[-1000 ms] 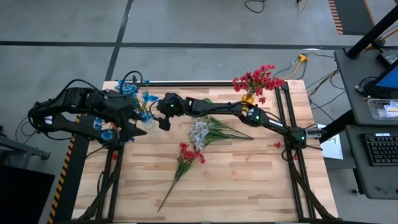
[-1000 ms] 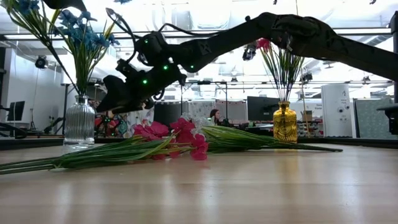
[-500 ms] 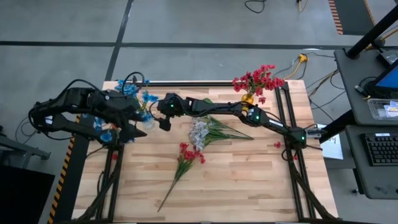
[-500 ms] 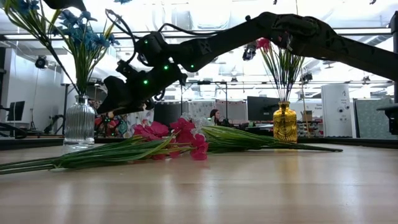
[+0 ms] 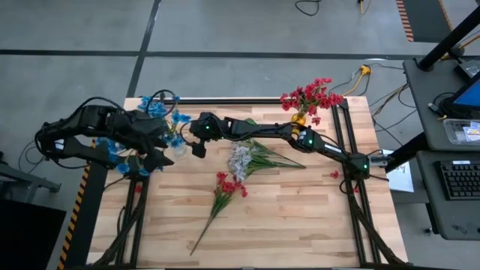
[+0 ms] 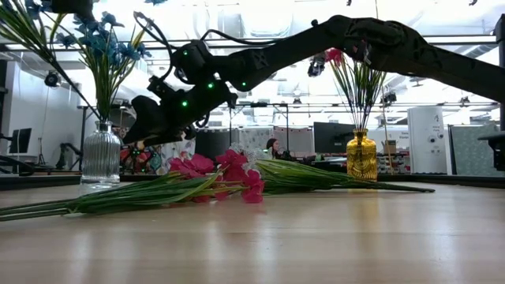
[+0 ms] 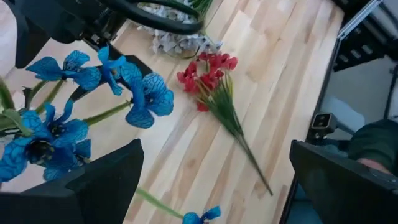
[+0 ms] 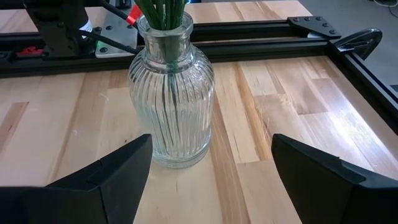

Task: Sort flowers into vase by color
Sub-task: Put the blue flowers into the transparent vase

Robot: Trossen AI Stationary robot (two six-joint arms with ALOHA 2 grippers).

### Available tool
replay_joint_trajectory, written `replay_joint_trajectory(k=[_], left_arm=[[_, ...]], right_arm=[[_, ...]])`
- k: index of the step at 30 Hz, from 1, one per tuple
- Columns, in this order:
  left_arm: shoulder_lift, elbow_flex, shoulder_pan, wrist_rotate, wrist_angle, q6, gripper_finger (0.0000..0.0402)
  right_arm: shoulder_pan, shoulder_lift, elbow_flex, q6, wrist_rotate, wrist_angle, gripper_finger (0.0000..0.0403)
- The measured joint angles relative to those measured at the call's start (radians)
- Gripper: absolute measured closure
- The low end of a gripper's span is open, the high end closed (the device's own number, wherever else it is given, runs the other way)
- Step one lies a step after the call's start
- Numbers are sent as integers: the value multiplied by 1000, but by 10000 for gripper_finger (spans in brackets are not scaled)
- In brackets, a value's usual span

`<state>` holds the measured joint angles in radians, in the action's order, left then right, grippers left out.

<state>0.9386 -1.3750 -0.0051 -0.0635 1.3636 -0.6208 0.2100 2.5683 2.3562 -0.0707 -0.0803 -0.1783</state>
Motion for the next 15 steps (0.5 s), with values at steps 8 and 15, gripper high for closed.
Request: replay_joint_trajectory(k=[8, 15], left_arm=[[57, 0, 0, 49, 132, 112, 11], [102, 0, 0, 66, 148, 167, 11]], right_arm=[[0, 0, 0, 8, -2, -4, 80], [0, 0, 0, 21, -2, -23, 81]])
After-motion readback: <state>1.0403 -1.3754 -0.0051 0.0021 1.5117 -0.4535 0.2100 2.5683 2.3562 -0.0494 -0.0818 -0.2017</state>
